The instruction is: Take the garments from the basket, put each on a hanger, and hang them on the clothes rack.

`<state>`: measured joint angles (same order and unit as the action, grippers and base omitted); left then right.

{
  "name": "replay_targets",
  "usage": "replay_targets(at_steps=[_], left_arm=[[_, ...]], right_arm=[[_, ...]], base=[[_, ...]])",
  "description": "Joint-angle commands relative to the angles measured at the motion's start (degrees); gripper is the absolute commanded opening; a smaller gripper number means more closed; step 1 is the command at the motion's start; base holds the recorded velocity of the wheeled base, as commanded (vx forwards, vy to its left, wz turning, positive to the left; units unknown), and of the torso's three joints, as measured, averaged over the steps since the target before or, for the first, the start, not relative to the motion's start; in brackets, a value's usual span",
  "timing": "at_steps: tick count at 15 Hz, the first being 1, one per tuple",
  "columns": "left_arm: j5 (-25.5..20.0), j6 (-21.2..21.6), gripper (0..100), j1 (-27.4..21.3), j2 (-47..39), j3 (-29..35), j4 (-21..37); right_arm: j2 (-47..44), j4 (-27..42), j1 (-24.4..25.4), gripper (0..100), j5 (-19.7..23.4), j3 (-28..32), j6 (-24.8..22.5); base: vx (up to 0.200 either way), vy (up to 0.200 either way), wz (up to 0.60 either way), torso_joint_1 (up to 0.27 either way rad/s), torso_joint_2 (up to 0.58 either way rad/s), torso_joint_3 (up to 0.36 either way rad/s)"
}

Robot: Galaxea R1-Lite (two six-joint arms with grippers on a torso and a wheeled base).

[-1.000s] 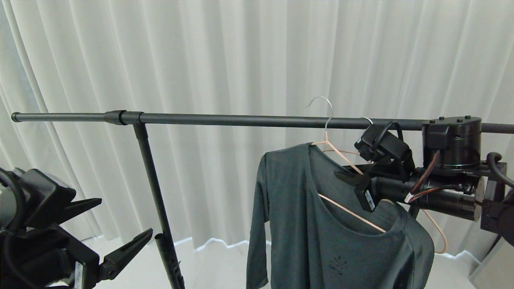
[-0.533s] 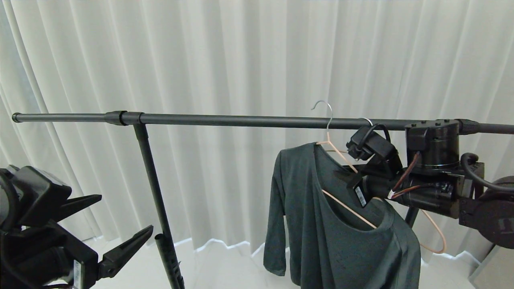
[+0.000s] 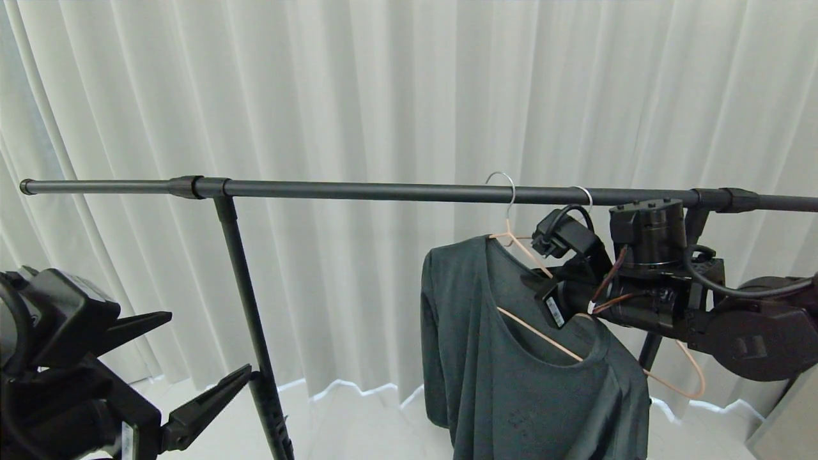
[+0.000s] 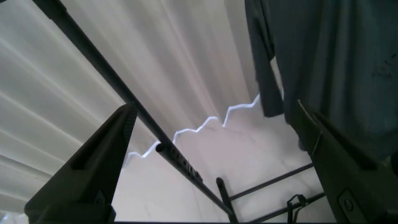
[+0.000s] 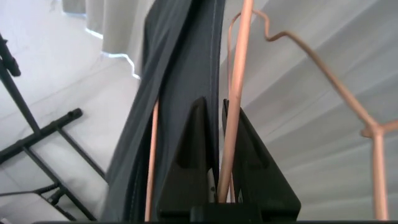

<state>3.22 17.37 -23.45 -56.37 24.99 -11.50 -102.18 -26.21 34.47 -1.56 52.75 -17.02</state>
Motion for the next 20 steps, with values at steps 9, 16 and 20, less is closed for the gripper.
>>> replay_targets(at_steps=[9, 16, 20], left_arm=[[0.0, -0.1, 100, -0.5, -0.1, -0.1, 0.0], [3.8, -0.1, 100, -0.1, -0.2, -0.9, 0.0], [9.6, -0.1, 100, 0.0, -1.0, -1.3, 0.0]], right_arm=[[1.2, 0.1, 1.6, 100, -0.6, -0.5, 0.3], [14.5, 0.1, 3.7, 100, -0.1, -5.2, 6.2], [20.4, 0.4, 0.0, 100, -3.9, -10.4, 6.0]], base=[[0.000, 0.000, 0.00, 0.000, 0.00, 0.000], [0.000, 0.000, 0.00, 0.000, 0.00, 0.000], [0.000, 0.000, 0.00, 0.000, 0.00, 0.000]])
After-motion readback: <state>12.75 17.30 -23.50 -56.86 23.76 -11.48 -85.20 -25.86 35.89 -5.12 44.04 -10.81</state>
